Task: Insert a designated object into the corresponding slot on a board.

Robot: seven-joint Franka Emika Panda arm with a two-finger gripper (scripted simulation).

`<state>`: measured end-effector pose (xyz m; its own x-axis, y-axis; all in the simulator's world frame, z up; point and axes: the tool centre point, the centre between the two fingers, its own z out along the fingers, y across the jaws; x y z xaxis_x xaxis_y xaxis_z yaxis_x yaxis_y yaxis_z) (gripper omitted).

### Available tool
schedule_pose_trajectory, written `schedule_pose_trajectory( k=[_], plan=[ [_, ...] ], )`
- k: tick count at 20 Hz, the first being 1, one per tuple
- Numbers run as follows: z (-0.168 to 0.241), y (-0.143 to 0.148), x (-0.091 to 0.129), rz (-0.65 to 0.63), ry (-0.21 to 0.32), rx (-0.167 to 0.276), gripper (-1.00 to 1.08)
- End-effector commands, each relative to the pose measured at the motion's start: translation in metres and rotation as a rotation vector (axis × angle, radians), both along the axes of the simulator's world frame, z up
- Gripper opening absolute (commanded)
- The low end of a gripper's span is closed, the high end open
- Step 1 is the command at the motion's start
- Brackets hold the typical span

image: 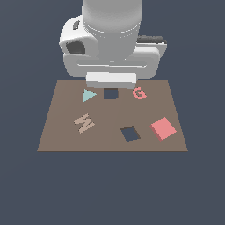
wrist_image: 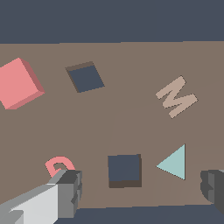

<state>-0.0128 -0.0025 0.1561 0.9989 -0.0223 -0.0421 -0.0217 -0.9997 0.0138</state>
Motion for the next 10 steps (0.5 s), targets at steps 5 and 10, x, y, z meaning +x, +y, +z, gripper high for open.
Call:
schedule_pose_trajectory(
  k=[5, 10],
  plan=[
    [-0.002, 0.003, 0.003, 0.010, -0.001, 0.001, 1.00],
    [-0.012, 0.016, 0.013, 0.053, -0.004, 0.004, 1.00]
  ],
)
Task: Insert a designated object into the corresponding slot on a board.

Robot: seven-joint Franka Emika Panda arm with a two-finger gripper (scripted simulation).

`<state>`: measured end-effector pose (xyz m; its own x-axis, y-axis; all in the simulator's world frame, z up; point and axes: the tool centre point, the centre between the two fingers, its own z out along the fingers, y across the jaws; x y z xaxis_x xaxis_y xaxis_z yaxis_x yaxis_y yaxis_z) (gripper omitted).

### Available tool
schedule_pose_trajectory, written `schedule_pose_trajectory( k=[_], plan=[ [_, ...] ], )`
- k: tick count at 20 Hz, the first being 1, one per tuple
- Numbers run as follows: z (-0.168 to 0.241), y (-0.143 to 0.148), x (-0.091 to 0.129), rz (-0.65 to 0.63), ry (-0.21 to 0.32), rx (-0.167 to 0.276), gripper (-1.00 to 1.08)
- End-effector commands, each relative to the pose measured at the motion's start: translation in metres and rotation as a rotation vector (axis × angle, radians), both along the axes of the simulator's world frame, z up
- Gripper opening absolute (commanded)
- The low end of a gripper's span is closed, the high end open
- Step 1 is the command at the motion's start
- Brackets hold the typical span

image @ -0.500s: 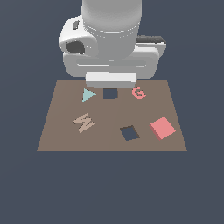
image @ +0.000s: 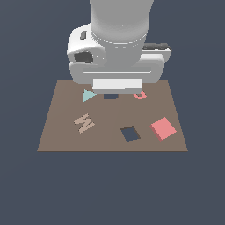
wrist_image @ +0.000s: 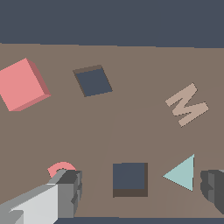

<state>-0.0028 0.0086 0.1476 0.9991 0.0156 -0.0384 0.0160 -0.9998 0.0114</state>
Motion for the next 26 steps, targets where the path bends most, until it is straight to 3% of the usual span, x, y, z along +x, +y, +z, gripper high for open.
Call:
schedule_pose_trajectory(
  k=[1, 15, 26],
  plan=[
    [-0.007, 0.009, 0.006, 0.028, -0.001, 0.002, 1.00],
    [-0.068, 0.106, 0.062, 0.311, -0.024, 0.016, 1.00],
    [-0.095, 0.158, 0.079, 0.448, -0.034, 0.021, 1.00]
  ],
)
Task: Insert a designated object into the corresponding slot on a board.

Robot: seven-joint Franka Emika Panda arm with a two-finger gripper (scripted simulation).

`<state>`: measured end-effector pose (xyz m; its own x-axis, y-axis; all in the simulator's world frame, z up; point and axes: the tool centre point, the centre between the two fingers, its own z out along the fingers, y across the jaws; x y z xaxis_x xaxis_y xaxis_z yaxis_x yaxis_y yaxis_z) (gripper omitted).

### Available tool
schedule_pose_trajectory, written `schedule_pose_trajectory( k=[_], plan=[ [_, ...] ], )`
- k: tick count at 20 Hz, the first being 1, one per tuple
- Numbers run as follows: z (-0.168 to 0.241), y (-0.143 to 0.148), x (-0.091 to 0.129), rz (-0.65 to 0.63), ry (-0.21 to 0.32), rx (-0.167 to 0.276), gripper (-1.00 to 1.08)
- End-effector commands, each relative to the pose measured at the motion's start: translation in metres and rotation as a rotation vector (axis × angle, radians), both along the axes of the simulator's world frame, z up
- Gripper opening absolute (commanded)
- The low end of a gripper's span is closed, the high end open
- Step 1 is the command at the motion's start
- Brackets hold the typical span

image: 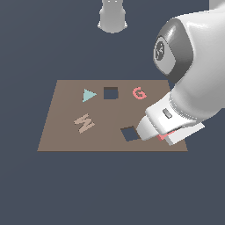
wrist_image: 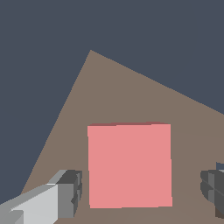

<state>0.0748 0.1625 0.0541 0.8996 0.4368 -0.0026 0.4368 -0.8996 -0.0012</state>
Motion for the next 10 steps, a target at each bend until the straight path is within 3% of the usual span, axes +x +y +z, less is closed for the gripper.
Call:
schedule_pose_trajectory(
  k=[1, 10],
  plan=[
    [-0.0029, 0.0059, 0.0023, 0.017, -0.002, 0.000, 1.00],
    [-0.0105, 0.0089, 0.0025, 0.024, -0.002, 0.000, 1.00]
  ],
)
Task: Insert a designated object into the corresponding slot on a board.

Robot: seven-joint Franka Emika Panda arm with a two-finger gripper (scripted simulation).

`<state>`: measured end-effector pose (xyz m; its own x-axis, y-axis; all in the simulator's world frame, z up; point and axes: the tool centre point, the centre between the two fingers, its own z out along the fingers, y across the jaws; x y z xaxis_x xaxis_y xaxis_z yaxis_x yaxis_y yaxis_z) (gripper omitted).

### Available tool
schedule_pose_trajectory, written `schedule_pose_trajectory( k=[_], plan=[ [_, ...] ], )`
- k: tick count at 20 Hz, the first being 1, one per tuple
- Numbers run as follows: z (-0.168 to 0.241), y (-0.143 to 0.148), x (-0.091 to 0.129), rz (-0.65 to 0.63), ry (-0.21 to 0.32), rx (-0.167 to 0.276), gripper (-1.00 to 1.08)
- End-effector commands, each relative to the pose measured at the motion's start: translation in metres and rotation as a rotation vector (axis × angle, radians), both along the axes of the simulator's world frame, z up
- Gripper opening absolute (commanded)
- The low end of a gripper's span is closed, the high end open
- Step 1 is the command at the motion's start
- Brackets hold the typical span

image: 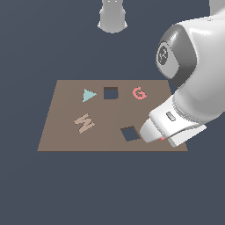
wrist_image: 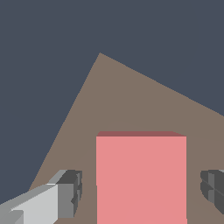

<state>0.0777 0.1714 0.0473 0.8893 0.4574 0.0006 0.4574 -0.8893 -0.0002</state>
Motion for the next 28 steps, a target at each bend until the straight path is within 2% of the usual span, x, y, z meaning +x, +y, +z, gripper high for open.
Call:
schedule_pose_trajectory(
  k=[1, 6, 7, 21, 28],
  plan=[
    [-0.007, 0.000, 0.000, 0.001, 0.001, 0.000, 1.00],
    [-0.017, 0.000, 0.000, 0.002, 0.000, -0.001, 1.00],
    [-0.017, 0.000, 0.000, 0.002, 0.000, -0.001, -1.00],
    [-0.017, -0.001, -0.001, -0.001, 0.000, -0.001, -1.00],
    [-0.016, -0.015, -0.008, -0.030, 0.000, -0.001, -1.00]
  ],
)
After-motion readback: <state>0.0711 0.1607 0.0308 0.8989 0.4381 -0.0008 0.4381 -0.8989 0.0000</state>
